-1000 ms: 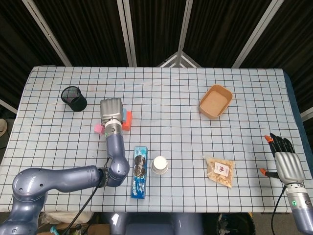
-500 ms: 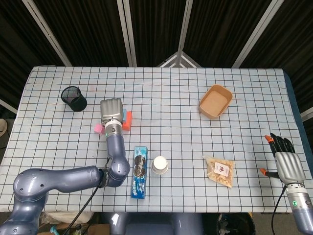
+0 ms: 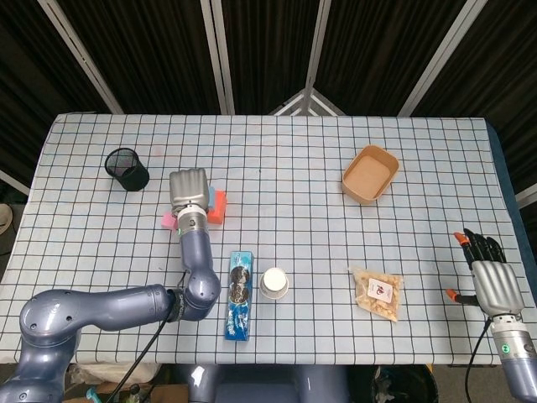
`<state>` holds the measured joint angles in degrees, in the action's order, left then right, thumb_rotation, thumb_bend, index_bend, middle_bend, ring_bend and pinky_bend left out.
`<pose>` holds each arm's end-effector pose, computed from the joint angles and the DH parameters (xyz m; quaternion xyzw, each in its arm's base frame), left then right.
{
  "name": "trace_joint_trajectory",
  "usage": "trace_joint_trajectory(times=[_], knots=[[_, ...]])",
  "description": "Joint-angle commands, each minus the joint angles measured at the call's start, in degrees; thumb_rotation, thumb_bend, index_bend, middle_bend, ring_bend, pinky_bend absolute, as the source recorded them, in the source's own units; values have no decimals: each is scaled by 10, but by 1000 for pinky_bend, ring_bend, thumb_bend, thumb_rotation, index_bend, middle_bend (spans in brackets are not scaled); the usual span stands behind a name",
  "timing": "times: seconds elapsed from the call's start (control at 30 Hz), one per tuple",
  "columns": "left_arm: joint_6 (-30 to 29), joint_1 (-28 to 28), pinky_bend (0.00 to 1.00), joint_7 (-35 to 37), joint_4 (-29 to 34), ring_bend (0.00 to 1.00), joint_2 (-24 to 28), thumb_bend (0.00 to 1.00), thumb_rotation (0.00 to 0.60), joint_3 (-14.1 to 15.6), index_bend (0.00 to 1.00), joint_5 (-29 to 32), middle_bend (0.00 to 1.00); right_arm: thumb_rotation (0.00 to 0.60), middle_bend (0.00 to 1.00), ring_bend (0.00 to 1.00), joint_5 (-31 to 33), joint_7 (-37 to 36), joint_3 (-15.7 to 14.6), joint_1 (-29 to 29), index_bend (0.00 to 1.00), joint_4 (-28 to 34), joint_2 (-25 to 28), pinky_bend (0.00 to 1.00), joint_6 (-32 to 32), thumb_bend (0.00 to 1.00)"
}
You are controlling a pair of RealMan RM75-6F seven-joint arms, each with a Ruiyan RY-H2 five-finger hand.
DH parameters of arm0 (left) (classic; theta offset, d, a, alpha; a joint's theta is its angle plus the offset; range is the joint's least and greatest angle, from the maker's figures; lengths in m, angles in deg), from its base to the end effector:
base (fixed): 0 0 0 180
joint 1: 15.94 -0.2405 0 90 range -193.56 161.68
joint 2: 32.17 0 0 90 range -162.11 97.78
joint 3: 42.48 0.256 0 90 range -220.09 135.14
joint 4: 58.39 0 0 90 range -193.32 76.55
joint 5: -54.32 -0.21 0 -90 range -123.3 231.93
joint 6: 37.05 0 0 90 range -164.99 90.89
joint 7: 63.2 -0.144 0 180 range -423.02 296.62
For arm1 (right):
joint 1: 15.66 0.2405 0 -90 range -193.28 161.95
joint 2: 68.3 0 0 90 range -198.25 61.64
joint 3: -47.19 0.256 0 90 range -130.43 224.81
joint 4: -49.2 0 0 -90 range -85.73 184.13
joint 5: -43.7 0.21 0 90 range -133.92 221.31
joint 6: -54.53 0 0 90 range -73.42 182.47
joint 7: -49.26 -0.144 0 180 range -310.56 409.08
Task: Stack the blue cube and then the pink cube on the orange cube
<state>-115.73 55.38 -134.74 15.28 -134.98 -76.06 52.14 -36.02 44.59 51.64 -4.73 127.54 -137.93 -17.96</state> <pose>-0.0289 0.4259 -0.0118 -0.6118 -0.4365 -0.1800 0.6346 -0.3550 -0.2250 0.1384 0.6091 -0.4207 0.3294 0.5862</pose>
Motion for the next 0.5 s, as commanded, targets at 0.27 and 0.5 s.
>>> trace_joint_trajectory(times=[0.27, 0.5], knots=[[13, 0, 717, -2, -6, 695, -6, 375, 600, 1, 346, -3, 867, 600, 42, 34, 4, 2, 1, 1, 0, 2, 1, 36, 4, 94], [12, 0, 717, -9, 1, 695, -4, 375, 600, 1, 244, -2, 865, 600, 43, 34, 6, 2, 0, 1, 0, 4, 2, 36, 6, 94]])
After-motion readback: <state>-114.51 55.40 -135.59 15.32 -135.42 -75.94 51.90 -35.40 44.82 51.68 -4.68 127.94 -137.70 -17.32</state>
